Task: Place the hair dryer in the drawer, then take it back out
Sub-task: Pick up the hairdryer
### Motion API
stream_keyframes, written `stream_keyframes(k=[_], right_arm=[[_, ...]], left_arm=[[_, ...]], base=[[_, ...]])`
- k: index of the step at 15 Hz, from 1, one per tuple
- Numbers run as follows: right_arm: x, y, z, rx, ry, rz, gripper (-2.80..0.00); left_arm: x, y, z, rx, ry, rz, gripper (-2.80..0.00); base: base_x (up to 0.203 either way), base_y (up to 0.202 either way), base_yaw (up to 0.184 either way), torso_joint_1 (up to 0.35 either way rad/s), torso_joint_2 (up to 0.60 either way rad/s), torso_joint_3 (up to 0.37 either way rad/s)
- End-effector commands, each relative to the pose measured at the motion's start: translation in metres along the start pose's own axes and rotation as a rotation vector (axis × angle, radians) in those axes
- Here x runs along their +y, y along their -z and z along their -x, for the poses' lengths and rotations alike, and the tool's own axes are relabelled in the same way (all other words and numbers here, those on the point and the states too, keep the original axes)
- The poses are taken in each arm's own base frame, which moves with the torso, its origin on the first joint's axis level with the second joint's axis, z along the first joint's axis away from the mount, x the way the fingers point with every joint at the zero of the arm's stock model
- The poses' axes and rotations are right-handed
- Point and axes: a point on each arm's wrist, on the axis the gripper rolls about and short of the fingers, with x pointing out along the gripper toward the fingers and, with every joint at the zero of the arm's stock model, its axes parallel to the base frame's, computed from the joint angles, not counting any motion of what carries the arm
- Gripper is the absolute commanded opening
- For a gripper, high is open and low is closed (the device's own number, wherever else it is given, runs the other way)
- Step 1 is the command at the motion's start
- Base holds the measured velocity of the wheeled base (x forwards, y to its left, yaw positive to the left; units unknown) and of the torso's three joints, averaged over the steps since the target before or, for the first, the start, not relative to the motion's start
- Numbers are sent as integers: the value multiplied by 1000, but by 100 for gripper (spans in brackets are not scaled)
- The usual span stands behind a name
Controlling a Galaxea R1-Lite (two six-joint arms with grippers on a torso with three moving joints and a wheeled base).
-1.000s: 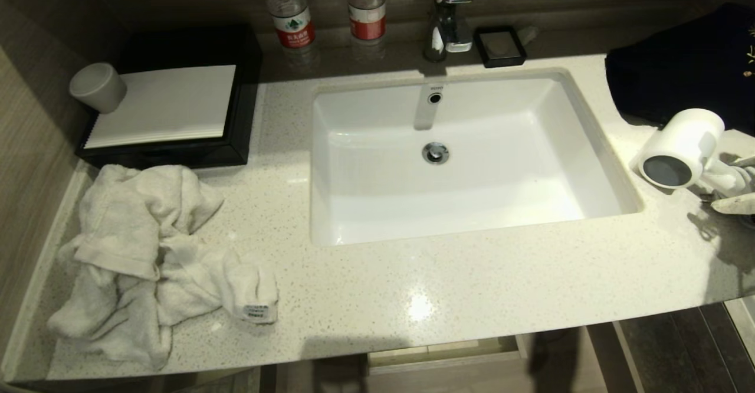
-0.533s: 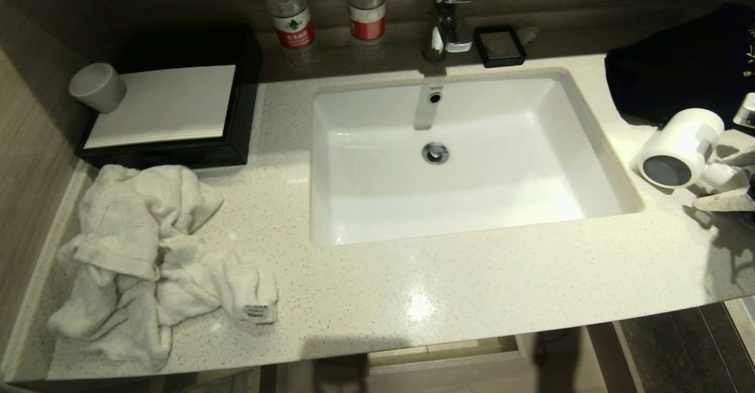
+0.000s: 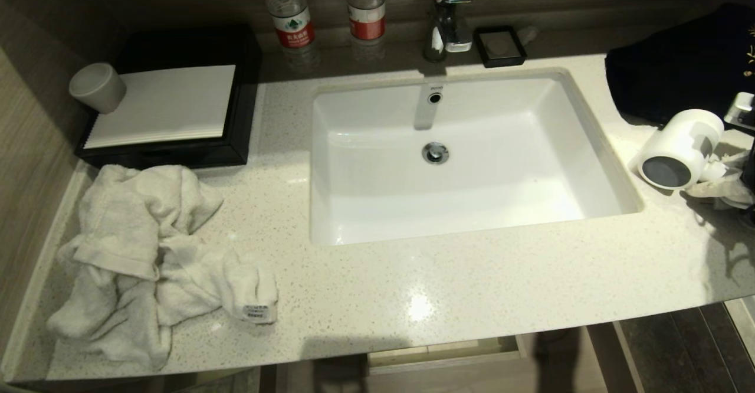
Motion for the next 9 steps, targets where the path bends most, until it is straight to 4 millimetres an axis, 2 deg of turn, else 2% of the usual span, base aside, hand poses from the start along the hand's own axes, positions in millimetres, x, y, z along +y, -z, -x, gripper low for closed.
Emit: stream_keyframes(k=[1,5,9], right_arm=[[3,-2,4,-5,1,6,-280],[11,-11,18,-17,28,-61,-280],[28,-32,47,-53,85,-172,-280]], left_arm=[[0,0,0,0,0,0,-280],[0,0,0,1,0,0,-280],[0,0,0,-1,0,1,-280]], base=[[0,0,0,0,0,0],[0,0,0,0,0,0],[0,0,0,0,0,0]])
